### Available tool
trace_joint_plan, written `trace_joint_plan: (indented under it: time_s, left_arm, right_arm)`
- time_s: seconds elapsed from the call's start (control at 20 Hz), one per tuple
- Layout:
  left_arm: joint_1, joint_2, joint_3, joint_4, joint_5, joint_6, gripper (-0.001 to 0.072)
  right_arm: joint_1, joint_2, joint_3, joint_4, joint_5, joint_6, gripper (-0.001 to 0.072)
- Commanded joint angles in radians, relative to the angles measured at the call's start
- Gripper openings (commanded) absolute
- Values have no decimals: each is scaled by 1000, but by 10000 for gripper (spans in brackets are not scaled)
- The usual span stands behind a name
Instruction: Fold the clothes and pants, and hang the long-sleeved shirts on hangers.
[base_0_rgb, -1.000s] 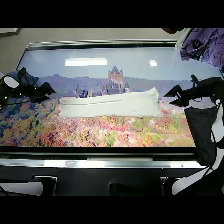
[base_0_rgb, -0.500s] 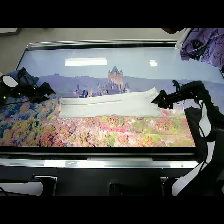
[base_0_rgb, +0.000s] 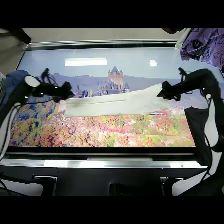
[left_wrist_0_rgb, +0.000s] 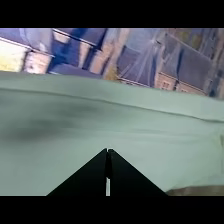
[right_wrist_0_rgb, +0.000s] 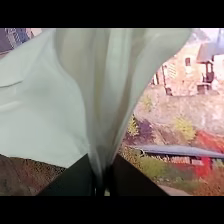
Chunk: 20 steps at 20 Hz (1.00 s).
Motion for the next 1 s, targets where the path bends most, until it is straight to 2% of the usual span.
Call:
trace_joint_plan:
  time_s: [0.0,0.2,0.35,0.75,0.95]
  left_arm:
    - [-178,-77,3,-186,111,2,15]
    - [-378,-205,98,-360,229,2,14]
    - [-493,-329,242,-416,236,-27,14]
    - [-698,-603,580,-423,247,-172,14]
    - [-719,-633,611,-423,247,-183,14]
  right_arm:
    - [2,127,29,-147,-41,95,32]
    - [1,229,30,-199,-101,150,32]
    - [1,279,34,-218,-131,171,32]
    - [2,301,119,-212,-208,257,32]
    - [2,302,119,-218,-206,255,32]
